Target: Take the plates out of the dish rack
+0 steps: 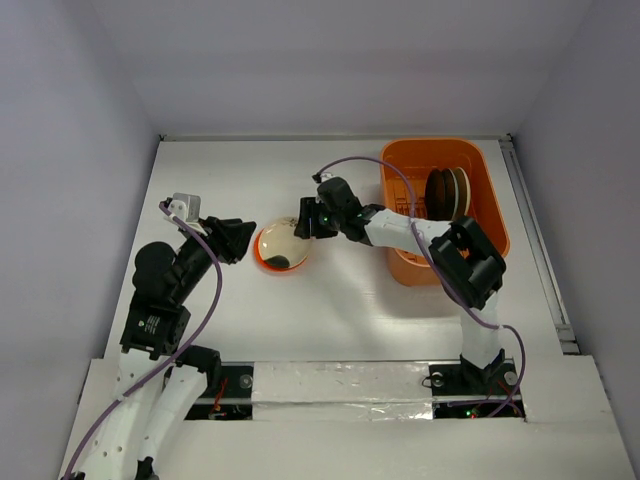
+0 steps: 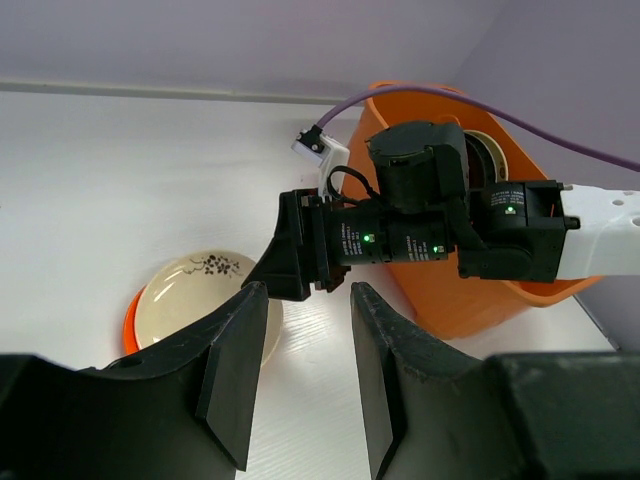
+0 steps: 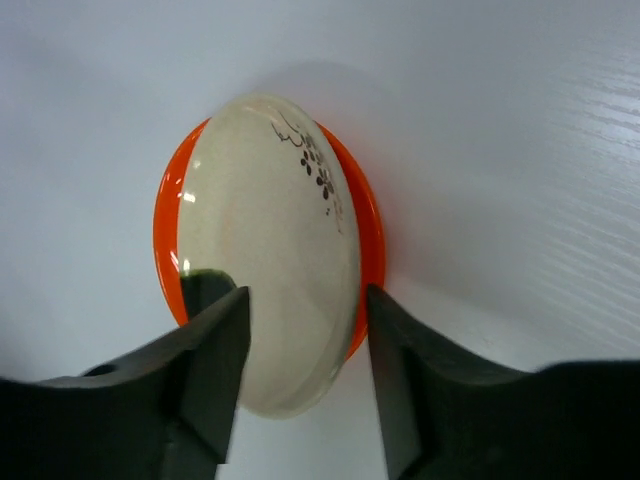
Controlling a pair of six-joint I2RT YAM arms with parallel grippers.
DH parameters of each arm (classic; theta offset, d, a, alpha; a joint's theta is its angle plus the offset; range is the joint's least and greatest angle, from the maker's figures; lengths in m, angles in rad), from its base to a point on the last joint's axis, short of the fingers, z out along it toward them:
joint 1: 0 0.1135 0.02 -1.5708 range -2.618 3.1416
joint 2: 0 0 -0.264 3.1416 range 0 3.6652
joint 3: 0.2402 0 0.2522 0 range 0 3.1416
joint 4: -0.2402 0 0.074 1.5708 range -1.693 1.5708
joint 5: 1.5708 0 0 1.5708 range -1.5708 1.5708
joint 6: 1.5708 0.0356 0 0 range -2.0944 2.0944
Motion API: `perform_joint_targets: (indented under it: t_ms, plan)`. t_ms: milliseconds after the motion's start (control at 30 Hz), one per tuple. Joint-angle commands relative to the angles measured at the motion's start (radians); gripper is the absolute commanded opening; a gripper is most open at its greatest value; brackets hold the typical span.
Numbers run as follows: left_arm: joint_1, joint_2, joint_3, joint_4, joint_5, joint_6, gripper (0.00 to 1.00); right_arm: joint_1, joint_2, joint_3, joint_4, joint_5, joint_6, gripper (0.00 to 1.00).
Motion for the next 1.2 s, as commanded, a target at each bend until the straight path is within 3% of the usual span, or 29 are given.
perform_joint_targets:
  t_ms: [0, 267, 300, 333, 400, 567, 733, 933, 967, 1000, 1167]
  plan:
    - [0.007, -0.005, 0.014, 0.055, 0.015, 0.0, 0.36, 0.001, -0.041, 0.011, 0.005, 0.018, -0.024, 0.6]
    - [0.007, -0.006, 0.014, 0.058, 0.019, -0.003, 0.36, 0.001, -0.145, 0.018, -0.099, 0.165, -0.086, 0.61]
    - [0.007, -0.005, 0.013, 0.058, 0.019, -0.003, 0.36, 0.001, -0.162, 0.015, -0.113, 0.187, -0.101, 0.54]
    - [0.007, -0.006, 0.013, 0.058, 0.018, -0.003, 0.36, 0.001, -0.203, 0.01, -0.127, 0.202, -0.109, 0.4]
    - [0.007, -0.008, 0.013, 0.059, 0.019, -0.003, 0.36, 0.001, -0.268, -0.011, -0.121, 0.254, -0.145, 0.0]
    - [0.007, -0.008, 0.013, 0.061, 0.024, -0.005, 0.36, -0.037, -0.487, -0.016, -0.216, 0.549, -0.271, 0.0]
    - [0.007, -0.014, 0.014, 0.058, 0.021, -0.005, 0.36, -0.251, -0.61, -0.05, -0.297, 0.656, -0.31, 0.0]
    - [-0.003, -0.005, 0.014, 0.064, 0.032, -0.007, 0.36, -0.396, -0.644, -0.128, -0.328, 0.735, -0.33, 0.0]
    - [-0.003, -0.003, 0.013, 0.064, 0.033, -0.007, 0.36, -0.405, -0.635, -0.128, -0.329, 0.738, -0.328, 0.04]
    - [-0.003, -0.002, 0.013, 0.065, 0.032, -0.005, 0.36, -0.419, -0.624, -0.122, -0.326, 0.744, -0.331, 0.17]
    - [-0.003, -0.003, 0.013, 0.064, 0.029, -0.007, 0.36, -0.439, -0.52, -0.079, -0.348, 0.73, -0.336, 0.26]
